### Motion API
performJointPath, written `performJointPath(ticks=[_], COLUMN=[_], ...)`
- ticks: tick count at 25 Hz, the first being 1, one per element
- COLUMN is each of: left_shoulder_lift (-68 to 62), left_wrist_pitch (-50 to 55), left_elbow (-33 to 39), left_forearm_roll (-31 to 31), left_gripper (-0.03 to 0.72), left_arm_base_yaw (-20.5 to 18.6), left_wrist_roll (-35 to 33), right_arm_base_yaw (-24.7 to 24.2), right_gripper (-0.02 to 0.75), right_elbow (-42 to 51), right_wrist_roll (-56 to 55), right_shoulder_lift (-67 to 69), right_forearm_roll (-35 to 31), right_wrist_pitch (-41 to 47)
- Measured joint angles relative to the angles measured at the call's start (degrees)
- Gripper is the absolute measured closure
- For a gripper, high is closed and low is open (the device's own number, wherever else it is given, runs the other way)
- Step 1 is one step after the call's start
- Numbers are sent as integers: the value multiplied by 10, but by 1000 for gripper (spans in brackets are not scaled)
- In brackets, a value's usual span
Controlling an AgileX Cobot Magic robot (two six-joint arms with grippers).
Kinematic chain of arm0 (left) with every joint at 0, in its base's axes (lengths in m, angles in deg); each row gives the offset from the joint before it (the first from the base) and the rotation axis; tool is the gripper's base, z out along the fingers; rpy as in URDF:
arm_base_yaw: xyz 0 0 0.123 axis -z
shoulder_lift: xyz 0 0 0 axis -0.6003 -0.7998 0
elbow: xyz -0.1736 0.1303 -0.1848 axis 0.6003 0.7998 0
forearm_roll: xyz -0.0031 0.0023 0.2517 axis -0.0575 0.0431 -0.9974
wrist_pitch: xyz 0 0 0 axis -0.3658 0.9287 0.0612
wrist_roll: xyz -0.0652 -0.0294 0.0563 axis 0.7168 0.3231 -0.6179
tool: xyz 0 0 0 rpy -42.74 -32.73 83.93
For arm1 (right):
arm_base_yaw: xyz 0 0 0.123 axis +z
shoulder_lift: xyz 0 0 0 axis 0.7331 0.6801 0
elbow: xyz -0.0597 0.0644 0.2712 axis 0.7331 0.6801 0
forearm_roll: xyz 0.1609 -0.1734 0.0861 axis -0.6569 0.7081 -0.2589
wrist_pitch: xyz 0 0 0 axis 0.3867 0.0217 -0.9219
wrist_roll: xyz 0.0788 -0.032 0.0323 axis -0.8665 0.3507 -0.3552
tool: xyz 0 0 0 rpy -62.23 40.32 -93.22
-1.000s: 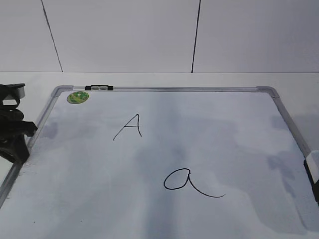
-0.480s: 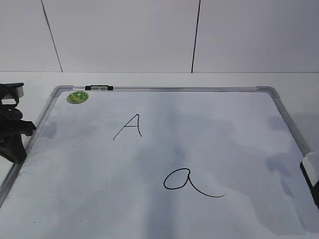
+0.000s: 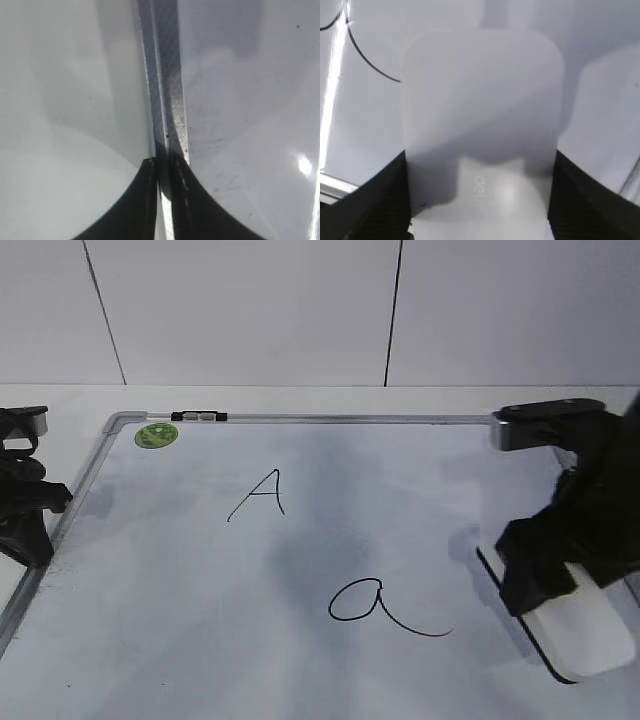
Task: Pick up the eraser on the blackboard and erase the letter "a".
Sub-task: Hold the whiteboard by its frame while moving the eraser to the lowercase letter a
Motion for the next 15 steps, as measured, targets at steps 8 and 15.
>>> performJointPath(ticks=[8, 15], left_shoulder_lift=[0, 0], left_wrist_pitch=[0, 0], left_elbow=[0, 0], left_forearm_roll=[0, 0], left_gripper=[659, 659], left_arm_base_yaw=[0, 0], left_wrist_roll=[0, 1], right_arm_base_yaw=[48, 56], right_gripper=[170, 170], right_elbow=[-98, -115], right_wrist_roll=[-9, -10], right_shoulder_lift=[131, 181], right_forearm_roll=[10, 11], right_wrist_pitch=[-21, -41])
